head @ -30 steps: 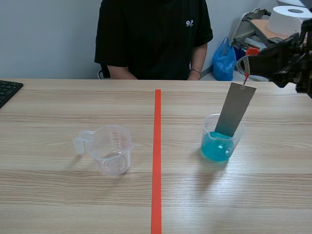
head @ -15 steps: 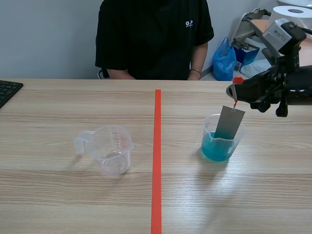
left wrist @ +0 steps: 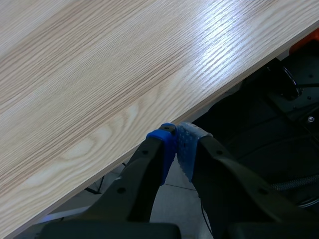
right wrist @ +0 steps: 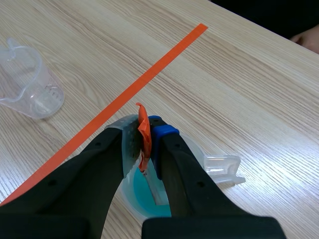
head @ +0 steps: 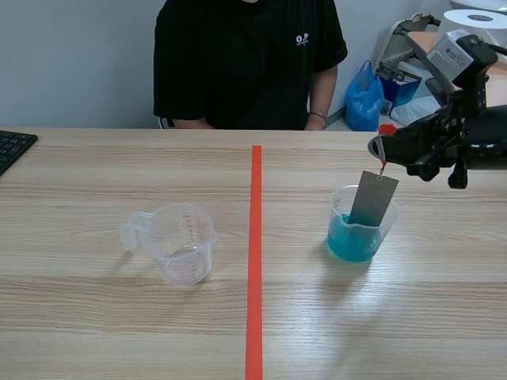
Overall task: Do the redox reaction experiment.
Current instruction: 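Hold the plate still in the solution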
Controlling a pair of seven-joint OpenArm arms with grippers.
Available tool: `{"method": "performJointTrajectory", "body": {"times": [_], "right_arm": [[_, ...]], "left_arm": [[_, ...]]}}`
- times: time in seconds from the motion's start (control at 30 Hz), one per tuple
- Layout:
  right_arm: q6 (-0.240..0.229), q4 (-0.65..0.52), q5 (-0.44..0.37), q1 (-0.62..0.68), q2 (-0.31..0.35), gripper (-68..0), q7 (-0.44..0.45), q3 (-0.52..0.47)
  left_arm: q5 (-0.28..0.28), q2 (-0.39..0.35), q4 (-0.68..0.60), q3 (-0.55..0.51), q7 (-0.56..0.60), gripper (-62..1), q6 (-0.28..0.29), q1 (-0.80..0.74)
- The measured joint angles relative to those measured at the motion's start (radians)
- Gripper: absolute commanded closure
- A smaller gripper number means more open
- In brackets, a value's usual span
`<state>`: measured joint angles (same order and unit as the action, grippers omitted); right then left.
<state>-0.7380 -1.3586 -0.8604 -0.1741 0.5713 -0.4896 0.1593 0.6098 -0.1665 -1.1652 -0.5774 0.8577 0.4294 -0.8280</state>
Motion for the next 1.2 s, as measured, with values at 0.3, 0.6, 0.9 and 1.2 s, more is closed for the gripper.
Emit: {"method": "performJointTrajectory", "body": {"times": [0.3, 0.6, 0.9, 1.2], "right_arm": [[0.000, 0.000, 0.000, 0.000, 0.000, -1.5, 0.000, 0.000], [0.000, 0.000, 0.000, 0.000, 0.000, -1.5, 0.000, 0.000], [0.000, -0.031, -0.023, 0.003, 0.023, -1.5, -0.039, 0.000], [0.000, -0.154, -0.156, 0.006, 0.091, -1.5, -0.087, -0.015]], "left_arm": [[0.000, 0.000, 0.000, 0.000, 0.000, -4.1, 0.000, 0.000], [0.000, 0.000, 0.000, 0.000, 0.011, -4.1, 0.000, 0.000], [0.000, 0.000, 0.000, 0.000, 0.011, -4.1, 0.000, 0.000], [0.000, 0.000, 0.000, 0.000, 0.010, -4.1, 0.000, 0.000]]}}
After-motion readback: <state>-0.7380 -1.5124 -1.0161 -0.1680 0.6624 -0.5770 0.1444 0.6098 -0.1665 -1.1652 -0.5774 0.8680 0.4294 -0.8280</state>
